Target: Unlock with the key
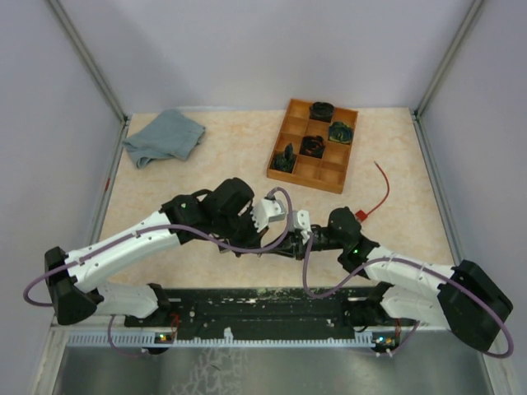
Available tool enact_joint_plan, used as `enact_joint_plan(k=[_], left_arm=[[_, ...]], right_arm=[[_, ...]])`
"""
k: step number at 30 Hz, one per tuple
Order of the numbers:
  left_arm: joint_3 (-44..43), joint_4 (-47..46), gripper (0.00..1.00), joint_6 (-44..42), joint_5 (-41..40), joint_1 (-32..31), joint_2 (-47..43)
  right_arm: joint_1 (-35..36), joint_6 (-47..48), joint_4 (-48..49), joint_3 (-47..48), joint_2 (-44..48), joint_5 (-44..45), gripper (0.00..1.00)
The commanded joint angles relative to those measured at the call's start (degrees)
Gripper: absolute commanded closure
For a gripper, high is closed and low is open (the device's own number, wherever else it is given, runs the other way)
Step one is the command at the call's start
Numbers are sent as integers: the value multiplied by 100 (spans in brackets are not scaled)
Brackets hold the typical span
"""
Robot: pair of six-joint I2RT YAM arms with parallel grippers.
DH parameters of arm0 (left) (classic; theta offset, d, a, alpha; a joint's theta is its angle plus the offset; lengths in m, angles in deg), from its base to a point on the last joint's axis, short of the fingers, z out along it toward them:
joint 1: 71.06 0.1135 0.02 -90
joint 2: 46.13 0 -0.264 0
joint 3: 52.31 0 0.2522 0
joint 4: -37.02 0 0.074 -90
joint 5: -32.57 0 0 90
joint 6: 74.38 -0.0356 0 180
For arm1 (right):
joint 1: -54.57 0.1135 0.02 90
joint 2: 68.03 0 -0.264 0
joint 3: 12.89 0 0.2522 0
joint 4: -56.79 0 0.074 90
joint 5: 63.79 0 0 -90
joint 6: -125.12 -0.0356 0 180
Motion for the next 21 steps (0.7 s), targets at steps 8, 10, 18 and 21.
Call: enact_joint_plan(k=[8, 10, 18, 21], left_arm=[[-62, -100, 79, 438, -695, -39, -135], [-59, -125, 63, 731, -1105, -39, -195], [95, 355, 30, 3147, -2940, 99, -221], [312, 838, 29, 4216, -3369, 365, 60]], right_arm=[[-12, -275, 218, 1, 159, 205, 100], [-12, -414, 77, -26, 224, 426, 100], [-11, -1094, -355, -322, 718, 1856, 100], [-12, -1085, -185, -566, 943, 2331, 100]])
